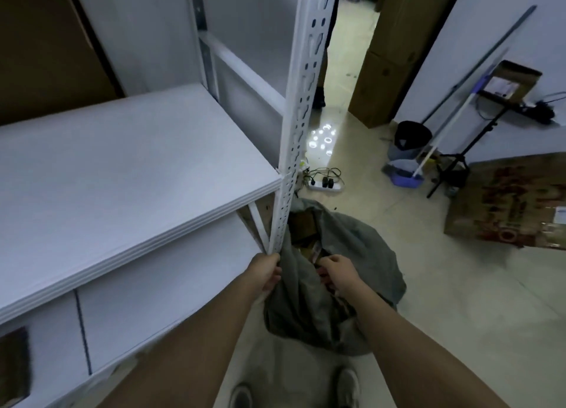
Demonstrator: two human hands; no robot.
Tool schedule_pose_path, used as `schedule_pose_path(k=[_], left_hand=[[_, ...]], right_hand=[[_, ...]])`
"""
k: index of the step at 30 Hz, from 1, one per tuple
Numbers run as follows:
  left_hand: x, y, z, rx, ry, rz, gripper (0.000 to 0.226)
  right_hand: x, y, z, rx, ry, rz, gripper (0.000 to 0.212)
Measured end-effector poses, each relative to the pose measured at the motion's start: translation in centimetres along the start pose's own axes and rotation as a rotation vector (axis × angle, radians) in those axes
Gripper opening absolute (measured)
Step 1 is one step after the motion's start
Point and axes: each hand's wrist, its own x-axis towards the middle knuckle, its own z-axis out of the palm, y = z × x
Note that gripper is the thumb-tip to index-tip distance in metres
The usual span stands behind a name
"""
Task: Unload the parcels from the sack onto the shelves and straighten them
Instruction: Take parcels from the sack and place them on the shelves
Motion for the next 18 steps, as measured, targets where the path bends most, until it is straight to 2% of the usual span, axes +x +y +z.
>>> schedule_pose_path(k=[8,11,15,18], left_hand=[[6.9,0.8,9.5,-0.183,0.167,-0.021,0.014],[10.6,-0.4,13.1,-0.218,0.212,0.010,0.023],[15.9,-1.8,16.3,-0.164,0.263,0.051,0.025],[21.3,-3.8,17.5,-0.079,0.296,0.108,0.013]], right_hand=[[11.1,0.0,-6.2,-0.188,-0.202,-0.063,0.018],[16.2,1.5,-7.3,-0.259,-0.255,-0.062,0.017],[22.1,4.5,-6.3,-0.228,-0.307,-0.051,0.017],[26.8,7.0,-4.4,-0.267,-0.305,-0.067,0.020]])
